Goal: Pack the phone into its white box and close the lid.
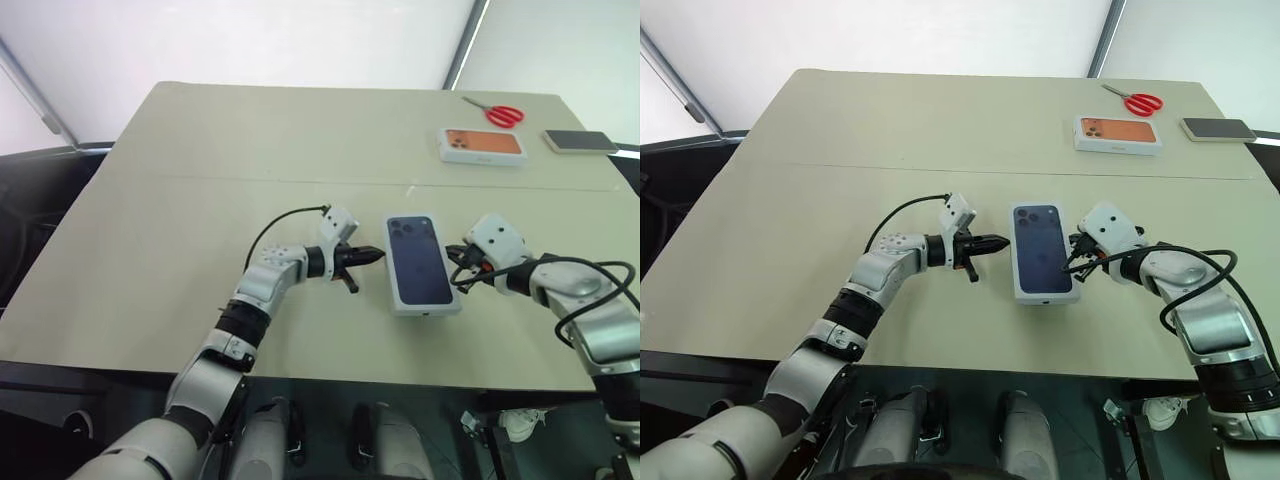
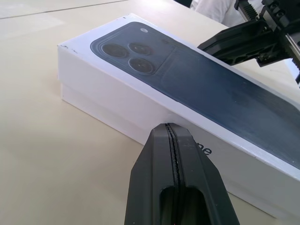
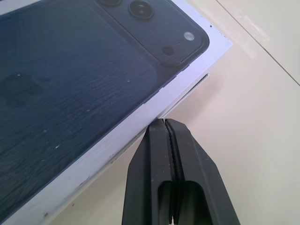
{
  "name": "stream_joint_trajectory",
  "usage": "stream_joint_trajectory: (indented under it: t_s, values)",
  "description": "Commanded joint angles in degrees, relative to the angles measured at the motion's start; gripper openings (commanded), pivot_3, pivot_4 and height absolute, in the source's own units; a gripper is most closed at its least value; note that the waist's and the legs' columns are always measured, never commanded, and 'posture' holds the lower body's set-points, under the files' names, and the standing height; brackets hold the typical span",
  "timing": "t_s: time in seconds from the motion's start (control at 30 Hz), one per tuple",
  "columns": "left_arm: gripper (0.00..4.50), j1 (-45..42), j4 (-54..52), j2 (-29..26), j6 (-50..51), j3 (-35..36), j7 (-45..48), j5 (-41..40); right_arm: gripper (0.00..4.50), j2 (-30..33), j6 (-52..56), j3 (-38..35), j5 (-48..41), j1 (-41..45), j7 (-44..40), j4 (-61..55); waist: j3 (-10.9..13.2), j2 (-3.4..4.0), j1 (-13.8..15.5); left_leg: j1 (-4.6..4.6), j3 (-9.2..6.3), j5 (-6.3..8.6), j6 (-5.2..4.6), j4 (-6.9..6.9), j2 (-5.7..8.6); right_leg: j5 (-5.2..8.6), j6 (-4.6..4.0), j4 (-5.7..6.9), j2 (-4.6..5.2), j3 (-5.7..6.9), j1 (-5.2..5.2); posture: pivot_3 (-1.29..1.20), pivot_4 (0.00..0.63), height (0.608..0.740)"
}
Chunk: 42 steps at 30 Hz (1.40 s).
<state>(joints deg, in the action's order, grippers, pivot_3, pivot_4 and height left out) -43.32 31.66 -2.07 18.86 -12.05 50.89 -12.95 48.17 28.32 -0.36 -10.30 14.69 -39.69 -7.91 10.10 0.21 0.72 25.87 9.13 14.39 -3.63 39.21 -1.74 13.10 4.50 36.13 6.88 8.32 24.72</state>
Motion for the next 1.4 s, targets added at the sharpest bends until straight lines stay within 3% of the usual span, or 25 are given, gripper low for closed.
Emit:
stream_joint_trajectory:
  t_s: [0.03,0.7,0.93,1.23,1.4]
  values:
    - [0.0,-2.1,0.76,1.58,-1.4,0.07,0.55,0.24,0.03,-0.63,-0.55,-1.02,0.21,0.41,-0.16,-1.42,0.0,0.0,0.01,0.0,0.0,0.0,0.0,0.0,0.0,0.0,0.0,0.0,0.0,0.0,0.0,0.0,0.15,0.738]
    - [0.0,-4.16,5.64,0.89,-5.24,2.15,-1.48,2.33,0.03,-3.23,-0.99,0.26,5.65,2.67,1.73,1.57,0.0,0.0,-0.14,-0.01,0.01,-0.01,0.01,0.01,0.0,0.0,0.0,0.02,-0.03,0.0,0.0,0.0,0.15,0.738]
    - [0.0,-11.36,9.69,2.98,-8.71,8.26,-7.97,0.83,0.03,-5.64,-3.18,-3.24,4.9,10.8,6.28,6.29,0.0,0.0,-0.1,-0.01,0.01,-0.02,0.01,0.03,0.0,0.0,0.0,0.06,-0.03,0.0,0.01,0.0,0.15,0.738]
    - [0.0,-15.01,23.92,7.95,-14.72,4.94,-11.37,7.7,0.03,-9.37,-6.23,3.01,7.31,11.7,3.75,11.22,-0.01,-0.03,-0.24,-0.15,0.07,-0.01,-0.02,0.03,0.06,0.01,0.06,0.04,-0.06,0.01,-0.15,0.0,0.15,0.738]
    - [0.0,-12.15,22.96,7.48,-11.85,1.37,-5.15,10.08,0.03,-5.65,-5.5,8.93,11.72,6.51,-0.99,9.27,-0.1,-0.06,-0.3,-0.43,0.06,0.01,-0.03,0.01,0.02,0.02,0.05,0.07,-0.05,0.0,-0.33,0.0,0.15,0.738]
